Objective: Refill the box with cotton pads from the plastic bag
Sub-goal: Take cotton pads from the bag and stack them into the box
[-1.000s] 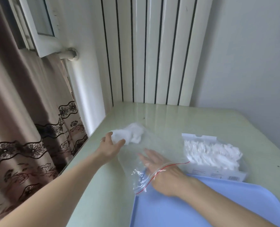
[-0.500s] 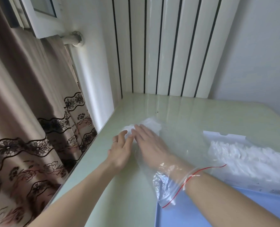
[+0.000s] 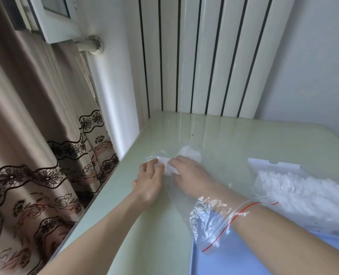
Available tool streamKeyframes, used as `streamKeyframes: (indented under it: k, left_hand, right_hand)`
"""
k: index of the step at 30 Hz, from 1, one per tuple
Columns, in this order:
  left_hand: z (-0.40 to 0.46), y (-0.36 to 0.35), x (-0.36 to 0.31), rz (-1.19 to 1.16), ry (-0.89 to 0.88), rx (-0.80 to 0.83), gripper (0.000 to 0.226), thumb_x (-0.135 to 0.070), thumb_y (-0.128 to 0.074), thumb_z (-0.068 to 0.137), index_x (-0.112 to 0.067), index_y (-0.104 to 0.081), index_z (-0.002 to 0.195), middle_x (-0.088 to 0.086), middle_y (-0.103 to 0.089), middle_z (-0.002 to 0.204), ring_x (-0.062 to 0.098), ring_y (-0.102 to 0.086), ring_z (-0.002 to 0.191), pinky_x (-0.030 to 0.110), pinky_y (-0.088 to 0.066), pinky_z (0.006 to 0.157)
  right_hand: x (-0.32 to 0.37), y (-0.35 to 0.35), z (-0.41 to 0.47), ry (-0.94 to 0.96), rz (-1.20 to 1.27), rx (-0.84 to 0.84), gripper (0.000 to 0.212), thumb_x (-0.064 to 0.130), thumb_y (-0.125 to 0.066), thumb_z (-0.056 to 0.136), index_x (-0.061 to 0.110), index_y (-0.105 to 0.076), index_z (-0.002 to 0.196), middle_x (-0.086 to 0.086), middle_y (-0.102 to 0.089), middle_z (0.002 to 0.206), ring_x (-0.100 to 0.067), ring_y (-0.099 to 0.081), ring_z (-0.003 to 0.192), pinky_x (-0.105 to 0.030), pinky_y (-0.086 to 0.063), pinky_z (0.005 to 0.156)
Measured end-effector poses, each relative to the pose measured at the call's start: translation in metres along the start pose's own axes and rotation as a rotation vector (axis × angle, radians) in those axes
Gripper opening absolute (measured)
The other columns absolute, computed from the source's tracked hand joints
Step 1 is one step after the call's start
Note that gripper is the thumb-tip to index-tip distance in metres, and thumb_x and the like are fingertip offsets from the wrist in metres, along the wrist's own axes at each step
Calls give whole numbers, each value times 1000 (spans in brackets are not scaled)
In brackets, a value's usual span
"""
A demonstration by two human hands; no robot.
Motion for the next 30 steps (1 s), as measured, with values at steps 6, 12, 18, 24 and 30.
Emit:
streamKeyframes:
  k: [6, 12, 18, 24, 30]
  left_hand:
    - [0, 1, -3, -3, 23, 19, 44, -44, -18, 104, -37, -35, 145, -6, -29, 148, 12, -26, 139, 33, -15, 102]
    - [-4, 4, -6, 11, 44, 33, 44, -44, -19, 105, -35, -36, 144, -4, -27, 150, 20, -27, 141, 40, -16, 115]
    - [-3, 13, -13, -36, 139, 99, 55, -52, -26, 102, -36, -17, 154, 7, -14, 158, 29, -30, 141, 44, -24, 114]
    - [-21, 8, -65, 241, -42, -9, 55, -46, -38, 99, -34, -23, 150, 11, -28, 151, 32, -30, 137, 46, -27, 113]
    - [-66, -29, -97, 350, -330, 382, 43, -27, -36, 103, -32, -38, 146, -1, -35, 152, 20, -34, 137, 31, -28, 109]
  right_hand:
    - [-3, 3, -13, -81, 155, -11, 28, 11, -54, 86, 13, -66, 111, -7, -63, 108, -29, -59, 105, -32, -45, 82]
    - [-16, 18, -54, -269, 419, 2, 52, 36, -50, 65, 16, -67, 110, 0, -64, 94, -20, -58, 87, -20, -34, 65]
    - [-38, 30, -109, -550, 856, -69, 28, 16, -70, 54, 20, -65, 81, 1, -63, 78, -17, -58, 78, -22, -44, 67]
    - [-41, 52, -137, -698, 1072, -27, 19, -8, -65, 75, 8, -61, 65, -1, -58, 50, -15, -56, 43, -20, -39, 46]
    - [-36, 66, -152, -719, 1220, 0, 9, -6, -57, 80, 3, -59, 80, 0, -59, 54, -12, -56, 46, -19, -37, 44]
Point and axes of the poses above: each hand's wrist, its own z-axis towards the middle knuckle, its own y-axis out of the back of the hand, x = y × z, the point moved 4 cm from there along z, towards the middle knuckle
